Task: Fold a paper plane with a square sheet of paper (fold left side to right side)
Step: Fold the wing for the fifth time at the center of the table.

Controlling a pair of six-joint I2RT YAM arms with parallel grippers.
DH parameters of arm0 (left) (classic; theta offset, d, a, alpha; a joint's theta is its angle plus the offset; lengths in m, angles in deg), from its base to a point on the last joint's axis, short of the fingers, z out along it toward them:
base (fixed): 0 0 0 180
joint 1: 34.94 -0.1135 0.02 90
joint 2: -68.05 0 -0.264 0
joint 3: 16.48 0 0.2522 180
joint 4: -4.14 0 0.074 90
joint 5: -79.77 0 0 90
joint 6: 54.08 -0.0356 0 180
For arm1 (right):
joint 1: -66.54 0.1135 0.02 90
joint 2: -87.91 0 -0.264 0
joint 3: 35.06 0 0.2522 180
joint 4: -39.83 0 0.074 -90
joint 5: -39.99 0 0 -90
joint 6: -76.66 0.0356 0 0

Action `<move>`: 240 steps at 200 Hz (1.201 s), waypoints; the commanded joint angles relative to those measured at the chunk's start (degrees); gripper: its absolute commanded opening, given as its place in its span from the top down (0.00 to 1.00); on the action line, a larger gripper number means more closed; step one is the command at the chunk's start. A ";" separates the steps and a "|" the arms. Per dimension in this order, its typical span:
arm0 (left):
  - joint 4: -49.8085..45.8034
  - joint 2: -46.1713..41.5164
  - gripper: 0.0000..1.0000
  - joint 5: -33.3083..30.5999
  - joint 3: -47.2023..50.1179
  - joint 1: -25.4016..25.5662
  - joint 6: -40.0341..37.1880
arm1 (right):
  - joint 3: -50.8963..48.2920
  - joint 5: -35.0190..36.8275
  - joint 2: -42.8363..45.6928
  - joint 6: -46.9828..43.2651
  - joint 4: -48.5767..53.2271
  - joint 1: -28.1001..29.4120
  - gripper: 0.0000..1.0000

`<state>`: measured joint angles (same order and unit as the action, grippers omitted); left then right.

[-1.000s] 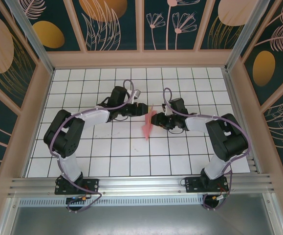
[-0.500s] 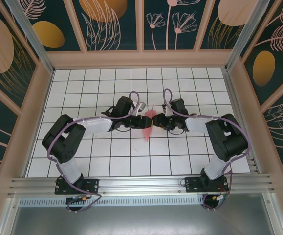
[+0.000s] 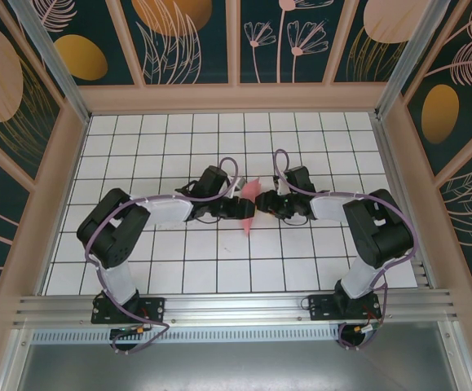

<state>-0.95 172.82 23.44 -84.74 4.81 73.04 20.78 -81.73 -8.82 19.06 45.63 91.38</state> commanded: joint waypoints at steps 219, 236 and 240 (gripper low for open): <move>-1.78 7.68 0.71 -2.62 -6.88 2.11 -3.47 | -1.30 0.56 -0.82 -0.56 2.33 -1.81 0.53; -1.30 8.01 0.76 -1.99 -6.94 2.08 -3.38 | -1.59 0.50 -0.76 -0.92 2.43 -1.93 0.53; -1.08 8.15 0.78 -1.86 -7.01 2.07 -3.37 | -1.65 0.52 -0.70 -0.94 2.43 -1.95 0.53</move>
<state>-3.44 179.49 21.17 -90.75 6.67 70.09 20.15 -80.93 -8.82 18.93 46.33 89.46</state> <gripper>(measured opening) 0.250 0.475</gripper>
